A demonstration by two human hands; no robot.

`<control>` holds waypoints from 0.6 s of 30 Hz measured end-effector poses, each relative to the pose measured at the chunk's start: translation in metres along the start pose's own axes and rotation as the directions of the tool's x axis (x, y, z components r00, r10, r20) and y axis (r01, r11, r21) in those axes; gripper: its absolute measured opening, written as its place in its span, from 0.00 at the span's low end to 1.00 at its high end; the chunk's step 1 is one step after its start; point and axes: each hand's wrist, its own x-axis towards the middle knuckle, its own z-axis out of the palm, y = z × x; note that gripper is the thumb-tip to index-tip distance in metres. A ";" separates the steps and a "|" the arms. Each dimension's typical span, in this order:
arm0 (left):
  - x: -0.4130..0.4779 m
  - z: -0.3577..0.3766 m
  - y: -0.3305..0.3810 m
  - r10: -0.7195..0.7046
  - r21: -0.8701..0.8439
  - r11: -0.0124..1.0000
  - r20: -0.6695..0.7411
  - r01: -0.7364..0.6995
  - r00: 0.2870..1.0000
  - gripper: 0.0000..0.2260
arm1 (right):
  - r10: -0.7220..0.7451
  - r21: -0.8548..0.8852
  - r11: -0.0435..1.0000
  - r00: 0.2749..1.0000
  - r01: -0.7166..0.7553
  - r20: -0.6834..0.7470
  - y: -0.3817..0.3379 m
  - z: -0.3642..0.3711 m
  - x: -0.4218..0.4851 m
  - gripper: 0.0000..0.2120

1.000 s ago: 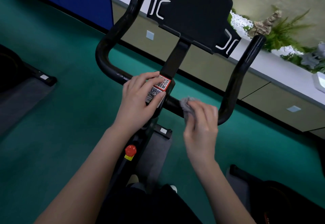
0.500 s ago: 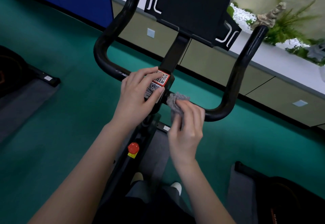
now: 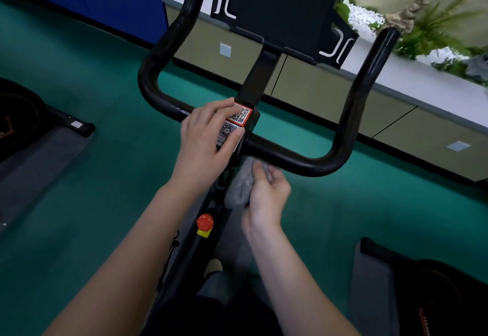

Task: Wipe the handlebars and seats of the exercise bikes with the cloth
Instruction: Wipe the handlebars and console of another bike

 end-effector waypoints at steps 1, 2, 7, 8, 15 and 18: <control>0.000 0.000 0.000 -0.001 0.004 1.000 -0.002 0.001 1.000 0.15 | 0.018 0.054 0.998 1.000 -0.018 0.001 0.000 0.006 -0.001 0.08; 0.000 0.001 0.000 -0.001 0.008 1.000 -0.002 0.002 1.000 0.15 | 0.030 0.088 0.996 1.000 -0.030 0.004 0.000 0.009 -0.002 0.08; 0.000 0.001 -0.002 0.011 0.017 1.000 0.004 -0.012 1.000 0.15 | 0.096 0.173 0.980 0.995 -0.094 -0.001 -0.009 0.004 -0.005 0.09; 0.000 0.000 -0.002 0.014 0.017 1.000 0.006 -0.014 1.000 0.15 | 0.111 0.185 0.977 0.994 -0.105 -0.024 -0.013 0.001 -0.005 0.10; 0.000 0.003 -0.002 0.006 0.010 1.000 -0.010 -0.006 1.000 0.15 | 0.074 0.213 0.976 0.987 -0.042 -0.142 -0.047 -0.045 -0.001 0.08; 0.000 0.003 -0.003 0.002 0.017 1.000 -0.019 -0.001 1.000 0.14 | 0.094 0.179 0.981 0.989 -0.073 -0.111 -0.041 -0.037 -0.006 0.08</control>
